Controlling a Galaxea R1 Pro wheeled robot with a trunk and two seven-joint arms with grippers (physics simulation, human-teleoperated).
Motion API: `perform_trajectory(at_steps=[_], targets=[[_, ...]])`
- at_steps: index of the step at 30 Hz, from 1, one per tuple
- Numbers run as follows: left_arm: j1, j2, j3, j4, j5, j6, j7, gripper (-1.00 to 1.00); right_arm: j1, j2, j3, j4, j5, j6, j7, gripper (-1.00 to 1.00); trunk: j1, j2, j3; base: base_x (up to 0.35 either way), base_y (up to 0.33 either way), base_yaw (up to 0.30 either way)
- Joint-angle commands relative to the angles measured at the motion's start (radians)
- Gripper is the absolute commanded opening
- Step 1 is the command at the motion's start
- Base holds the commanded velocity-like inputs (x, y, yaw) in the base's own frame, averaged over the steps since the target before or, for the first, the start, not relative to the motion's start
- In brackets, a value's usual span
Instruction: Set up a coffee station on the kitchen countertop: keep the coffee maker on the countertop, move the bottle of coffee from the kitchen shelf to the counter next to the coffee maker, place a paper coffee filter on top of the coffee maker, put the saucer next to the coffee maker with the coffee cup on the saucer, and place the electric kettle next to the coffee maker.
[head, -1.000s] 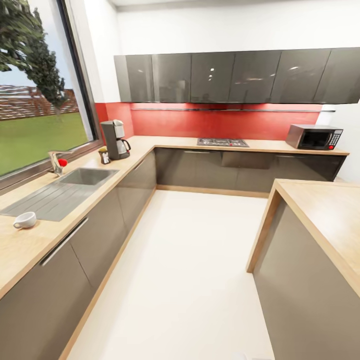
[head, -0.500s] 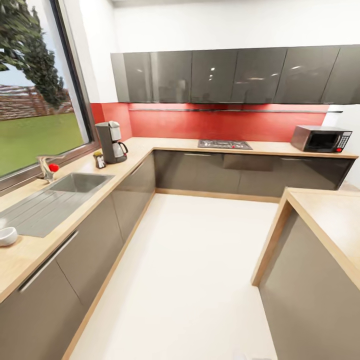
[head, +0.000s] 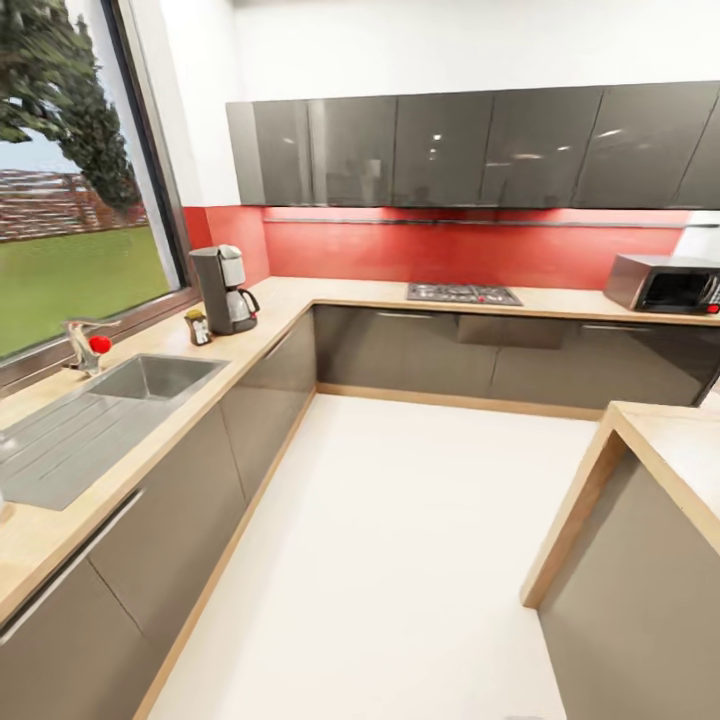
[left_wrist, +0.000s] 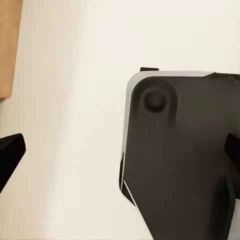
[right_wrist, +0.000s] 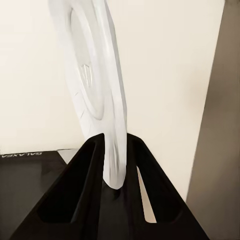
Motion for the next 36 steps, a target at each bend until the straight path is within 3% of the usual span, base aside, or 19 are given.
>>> perform_trajectory(at_steps=[1, 36], targets=[[0.0, -0.001, 0.006, -0.002, -0.009, -0.001, 0.002, 1.0, 0.0, 0.0, -0.008, -0.002, 0.007, 0.006, 0.001, -1.0, 0.001, -0.002, -0.002, 0.337, 0.0, 0.249], [0.0, 0.0, 0.006, -0.002, -0.009, -0.004, 0.002, 1.0, 0.0, -0.008, -0.005, 0.002, 0.024, -0.028, 0.001, -1.0, 0.001, -0.002, -0.002, 0.337, 0.0, 0.021]])
